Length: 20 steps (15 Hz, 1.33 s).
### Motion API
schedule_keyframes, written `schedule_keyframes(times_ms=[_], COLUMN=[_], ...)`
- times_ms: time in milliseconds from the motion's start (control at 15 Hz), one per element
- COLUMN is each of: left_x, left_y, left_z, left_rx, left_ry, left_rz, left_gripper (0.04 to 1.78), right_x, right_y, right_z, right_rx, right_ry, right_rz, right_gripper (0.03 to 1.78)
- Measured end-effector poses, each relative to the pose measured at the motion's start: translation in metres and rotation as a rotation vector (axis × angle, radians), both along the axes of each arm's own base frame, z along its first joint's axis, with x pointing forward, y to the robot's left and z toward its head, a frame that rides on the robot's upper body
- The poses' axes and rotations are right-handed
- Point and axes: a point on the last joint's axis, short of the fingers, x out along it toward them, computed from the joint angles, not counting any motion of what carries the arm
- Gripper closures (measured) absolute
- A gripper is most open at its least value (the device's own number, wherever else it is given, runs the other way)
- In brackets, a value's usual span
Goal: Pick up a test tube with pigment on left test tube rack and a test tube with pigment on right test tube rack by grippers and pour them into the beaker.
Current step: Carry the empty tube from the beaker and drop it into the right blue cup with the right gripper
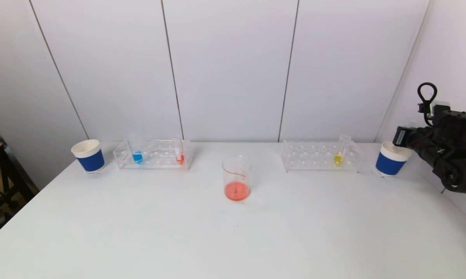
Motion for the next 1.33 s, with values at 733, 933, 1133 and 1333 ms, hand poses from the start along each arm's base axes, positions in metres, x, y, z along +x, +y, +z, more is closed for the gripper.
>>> schedule_keyframes(times_ms=[733, 933, 1133, 1333], left_x=[0.0, 0.0, 0.0, 0.0], left_y=[0.0, 0.0, 0.0, 0.0], left_z=[0.0, 0.0, 0.0, 0.0], left_rx=[0.0, 0.0, 0.0, 0.0], left_ry=[0.0, 0.0, 0.0, 0.0], left_rz=[0.0, 0.0, 0.001, 0.0], left_gripper=[0.06, 0.06, 0.06, 0.06], right_x=[-0.005, -0.005, -0.005, -0.005], right_y=[0.004, 0.004, 0.004, 0.005], right_z=[-0.012, -0.011, -0.011, -0.011], right_rx=[0.008, 0.003, 0.0, -0.001], right_ry=[0.03, 0.012, 0.003, 0.003], right_rz=[0.005, 0.006, 0.008, 0.008], right_gripper=[1.35, 1.35, 1.35, 1.35])
